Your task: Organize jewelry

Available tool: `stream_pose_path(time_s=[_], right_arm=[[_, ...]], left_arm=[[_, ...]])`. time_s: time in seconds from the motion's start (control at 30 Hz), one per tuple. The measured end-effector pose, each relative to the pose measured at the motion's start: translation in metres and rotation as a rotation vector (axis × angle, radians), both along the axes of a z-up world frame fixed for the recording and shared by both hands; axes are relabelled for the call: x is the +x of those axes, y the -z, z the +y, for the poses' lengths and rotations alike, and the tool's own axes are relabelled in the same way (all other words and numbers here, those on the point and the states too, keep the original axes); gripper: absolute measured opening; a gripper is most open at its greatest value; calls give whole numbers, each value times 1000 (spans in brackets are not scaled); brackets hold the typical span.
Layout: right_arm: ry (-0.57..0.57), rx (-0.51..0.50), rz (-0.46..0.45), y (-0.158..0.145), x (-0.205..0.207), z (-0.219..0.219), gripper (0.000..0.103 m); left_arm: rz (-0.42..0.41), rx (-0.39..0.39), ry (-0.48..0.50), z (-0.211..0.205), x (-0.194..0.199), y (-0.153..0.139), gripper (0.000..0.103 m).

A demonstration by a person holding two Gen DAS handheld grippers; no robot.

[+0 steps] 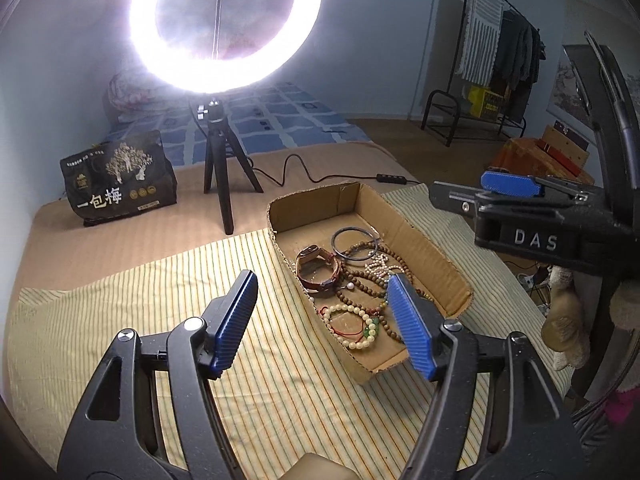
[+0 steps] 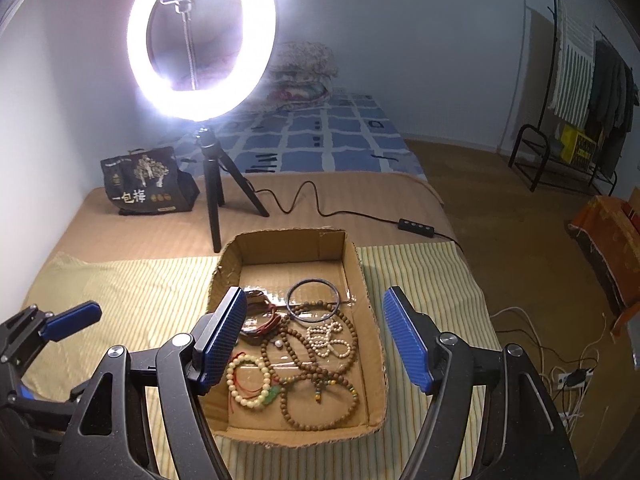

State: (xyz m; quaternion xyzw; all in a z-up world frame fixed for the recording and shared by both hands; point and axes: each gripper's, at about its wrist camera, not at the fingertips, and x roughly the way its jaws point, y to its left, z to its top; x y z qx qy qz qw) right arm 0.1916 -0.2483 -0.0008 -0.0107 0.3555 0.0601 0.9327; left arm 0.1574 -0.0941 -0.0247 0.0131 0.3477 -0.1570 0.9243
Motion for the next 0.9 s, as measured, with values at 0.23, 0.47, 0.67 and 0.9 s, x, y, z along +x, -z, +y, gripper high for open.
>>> stream_pose_path(time_s=[0.23,0.47,0.67,0.9], right_arm=[[-8,-24,-49,-9,-25,5,78],[-3,1,-65,-13,-42,0,79],[-12,-32,-100,-15,-53,5,79],[-22,-49,-119,-16,-57,8,80]], left_arm=[[-31,-8,8,7,-21,-12,77],[-59,3,14,12,-38,-20,82],[-81,14,7,15,-44,-24,88],[-103,39,-12,15,-45,-24,97]])
